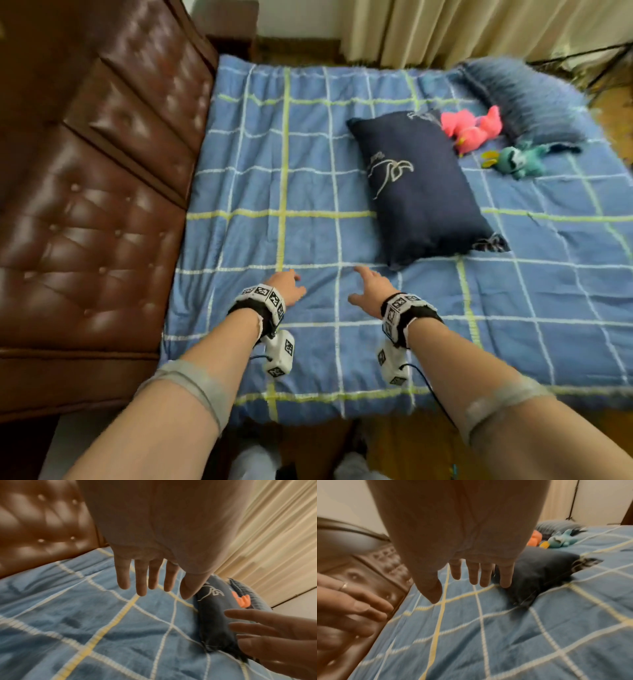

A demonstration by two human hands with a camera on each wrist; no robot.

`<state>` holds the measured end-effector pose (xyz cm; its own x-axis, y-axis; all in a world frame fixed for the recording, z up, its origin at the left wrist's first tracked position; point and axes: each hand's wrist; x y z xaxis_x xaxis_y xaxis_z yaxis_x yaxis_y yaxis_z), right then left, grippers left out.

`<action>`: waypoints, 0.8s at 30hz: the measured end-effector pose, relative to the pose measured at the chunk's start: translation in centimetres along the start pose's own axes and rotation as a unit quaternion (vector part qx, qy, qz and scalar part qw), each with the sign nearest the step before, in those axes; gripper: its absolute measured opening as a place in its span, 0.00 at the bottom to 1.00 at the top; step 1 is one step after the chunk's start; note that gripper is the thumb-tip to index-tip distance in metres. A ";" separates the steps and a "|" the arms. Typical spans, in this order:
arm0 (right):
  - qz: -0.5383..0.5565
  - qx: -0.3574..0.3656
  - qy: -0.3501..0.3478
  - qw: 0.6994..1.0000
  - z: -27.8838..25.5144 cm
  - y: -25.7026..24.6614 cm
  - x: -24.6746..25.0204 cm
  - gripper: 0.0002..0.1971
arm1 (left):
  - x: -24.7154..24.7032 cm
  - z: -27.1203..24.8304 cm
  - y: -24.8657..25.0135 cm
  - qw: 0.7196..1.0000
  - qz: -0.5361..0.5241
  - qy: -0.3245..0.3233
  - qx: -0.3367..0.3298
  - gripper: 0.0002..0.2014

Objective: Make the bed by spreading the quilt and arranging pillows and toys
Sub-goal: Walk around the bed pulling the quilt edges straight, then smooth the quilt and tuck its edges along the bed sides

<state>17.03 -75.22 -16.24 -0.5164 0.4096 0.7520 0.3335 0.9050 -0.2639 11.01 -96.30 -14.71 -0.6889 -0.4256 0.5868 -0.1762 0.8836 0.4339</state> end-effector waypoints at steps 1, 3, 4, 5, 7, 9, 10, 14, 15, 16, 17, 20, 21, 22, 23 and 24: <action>0.009 -0.006 0.017 1.000 -1.3 2.0 1.7 0.41 | -0.4 -0.7 2.3 1.000 0.001 0.005 -0.014 0.24; 0.025 -0.022 0.043 0.999 -3.9 6.0 4.8 0.41 | -1.0 -2.1 6.7 0.999 0.000 0.025 -0.041 0.24; 0.031 -0.030 0.050 0.998 -5.1 7.9 6.0 0.41 | -1.3 -2.8 8.8 0.998 0.000 0.031 -0.055 0.24; 0.037 -0.037 0.056 0.997 -6.2 9.5 7.0 0.41 | -1.5 -3.3 10.6 0.997 0.004 0.035 -0.070 0.24; 0.049 -0.052 0.071 0.995 -8.0 12.2 8.7 0.40 | -1.9 -4.0 13.7 0.995 0.015 0.034 -0.090 0.24; 0.056 -0.065 0.089 0.992 -9.0 14.2 9.8 0.40 | -2.1 -4.2 16.2 0.994 0.029 0.033 -0.103 0.24; 0.065 -0.071 0.090 0.991 -9.5 15.0 10.2 0.40 | -2.2 -4.2 17.2 0.993 0.033 0.031 -0.108 0.24; 0.093 -0.087 0.074 0.989 -10.9 17.6 12.2 0.37 | -3.2 -2.8 20.9 0.991 0.024 0.022 -0.133 0.22; 0.099 -0.092 0.069 0.988 -11.2 18.3 12.6 0.37 | -3.6 -2.1 21.6 0.990 0.027 0.017 -0.141 0.21; 0.104 -0.098 0.064 0.988 -11.5 19.1 12.8 0.37 | -4.1 -1.5 22.4 0.988 0.032 0.010 -0.148 0.21; 0.108 -0.106 0.061 0.987 -11.9 20.1 13.0 0.37 | -4.8 -1.0 23.1 0.988 0.039 0.003 -0.152 0.20; 0.120 -0.137 0.073 0.980 -13.1 23.6 14.4 0.35 | -6.6 -0.2 25.8 0.984 0.068 -0.016 -0.166 0.17; 0.126 -0.146 0.081 0.978 -13.6 24.8 15.1 0.35 | -7.1 -0.2 26.9 0.982 0.077 -0.020 -0.173 0.17; 0.132 -0.154 0.090 0.975 -13.9 26.0 15.7 0.35 | -7.4 -0.2 28.0 0.979 0.086 -0.025 -0.181 0.17; 0.141 -0.162 0.098 0.972 -14.3 27.1 16.3 0.34 | -7.7 -0.4 29.1 0.976 0.100 -0.030 -0.190 0.17; 0.150 -0.168 0.105 0.969 -14.6 28.1 16.7 0.34 | -7.9 -0.6 30.2 0.972 0.117 -0.032 -0.201 0.17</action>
<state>29.33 -44.61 -2.25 -0.1960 0.5845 0.7873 0.7005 0.6454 -0.3047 11.55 -66.35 -5.81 -0.7219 -0.1967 0.6634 0.2716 0.8012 0.5331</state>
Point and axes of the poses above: each hand's wrist, its own z-axis towards the middle knuckle, its own x-axis out of the back of the hand, y = z × x, and after that the axes turned 8 degrees about -z, right-handed
